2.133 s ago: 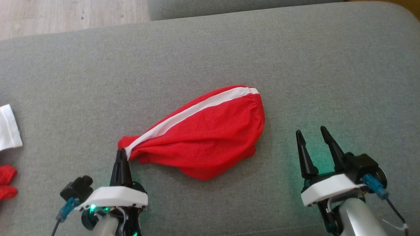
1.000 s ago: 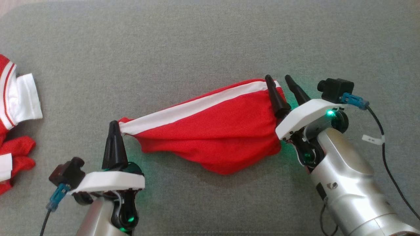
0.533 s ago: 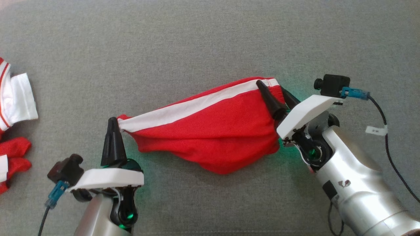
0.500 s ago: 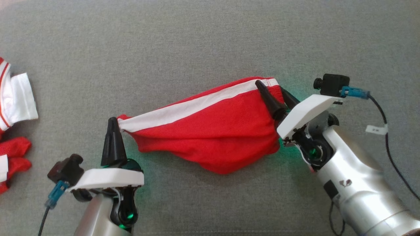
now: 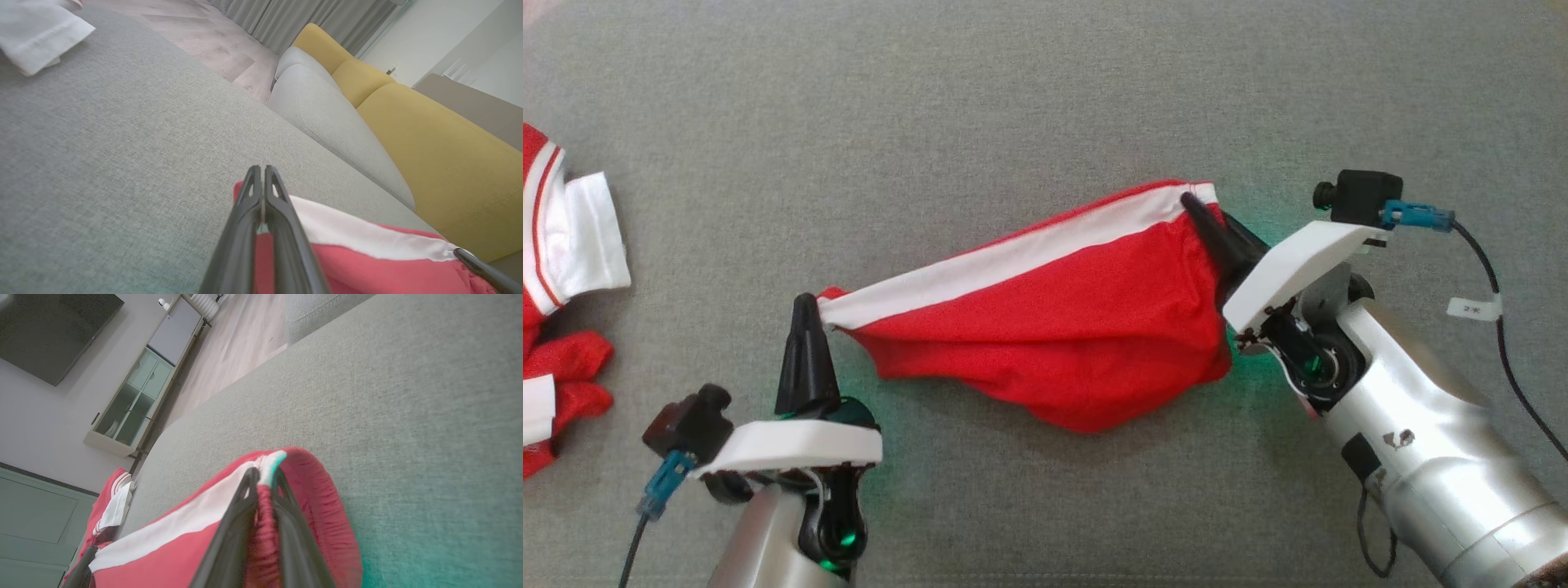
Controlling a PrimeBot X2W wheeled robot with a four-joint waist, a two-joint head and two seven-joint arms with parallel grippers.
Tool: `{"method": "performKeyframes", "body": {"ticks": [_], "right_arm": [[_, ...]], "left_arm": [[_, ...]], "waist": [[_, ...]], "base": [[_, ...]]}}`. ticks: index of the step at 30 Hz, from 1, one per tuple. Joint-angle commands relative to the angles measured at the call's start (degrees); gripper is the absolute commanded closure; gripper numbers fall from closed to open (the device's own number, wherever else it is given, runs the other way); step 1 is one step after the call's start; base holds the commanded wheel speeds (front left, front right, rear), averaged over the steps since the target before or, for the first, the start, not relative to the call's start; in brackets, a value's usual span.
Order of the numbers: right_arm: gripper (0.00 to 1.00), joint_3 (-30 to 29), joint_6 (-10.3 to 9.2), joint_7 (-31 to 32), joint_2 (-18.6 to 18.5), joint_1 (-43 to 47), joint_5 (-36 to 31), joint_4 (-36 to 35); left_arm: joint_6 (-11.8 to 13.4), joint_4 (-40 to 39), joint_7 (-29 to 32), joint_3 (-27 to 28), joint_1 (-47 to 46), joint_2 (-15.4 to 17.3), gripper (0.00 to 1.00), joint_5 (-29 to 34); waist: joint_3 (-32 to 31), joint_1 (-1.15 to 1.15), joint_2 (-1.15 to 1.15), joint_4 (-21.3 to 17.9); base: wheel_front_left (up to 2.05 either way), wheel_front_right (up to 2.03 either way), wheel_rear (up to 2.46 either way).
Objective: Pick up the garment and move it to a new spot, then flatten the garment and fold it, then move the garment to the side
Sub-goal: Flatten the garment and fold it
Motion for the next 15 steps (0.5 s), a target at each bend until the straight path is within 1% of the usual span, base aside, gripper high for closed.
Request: {"method": "performKeyframes", "body": {"ticks": [1,2,9,15], "right_arm": [[0.95,0.61,0.22,-1.48,-0.44,-1.57,0.38,-1.13],[1.0,0.81,0.22,-2.22,-0.47,-1.75,0.49,-0.98],[1.0,2.62,0.22,-8.64,-0.8,-2.4,0.56,-0.29],[1.0,4.74,0.22,-15.73,-2.03,-2.78,0.04,-2.97]], "left_arm": [[0.08,-1.26,-0.3,1.34,-1.81,0.51,1.0,-0.52],[0.08,-1.24,-0.3,1.36,-1.79,0.51,1.0,-0.48],[0.08,-1.86,-0.3,2.47,-1.54,0.51,1.0,0.16],[0.08,-5.96,-0.3,3.04,-4.57,0.78,1.0,3.03]], "waist": [[-0.03,0.0,0.0,0.05],[-0.08,0.0,0.0,0.05],[-2.07,0.0,0.0,-0.8],[-6.71,0.0,0.0,-3.23]], "base": [[0.0,0.0,0.0],[0.0,0.0,0.0],[0.0,0.0,0.0],[0.0,0.0,0.0]]}}
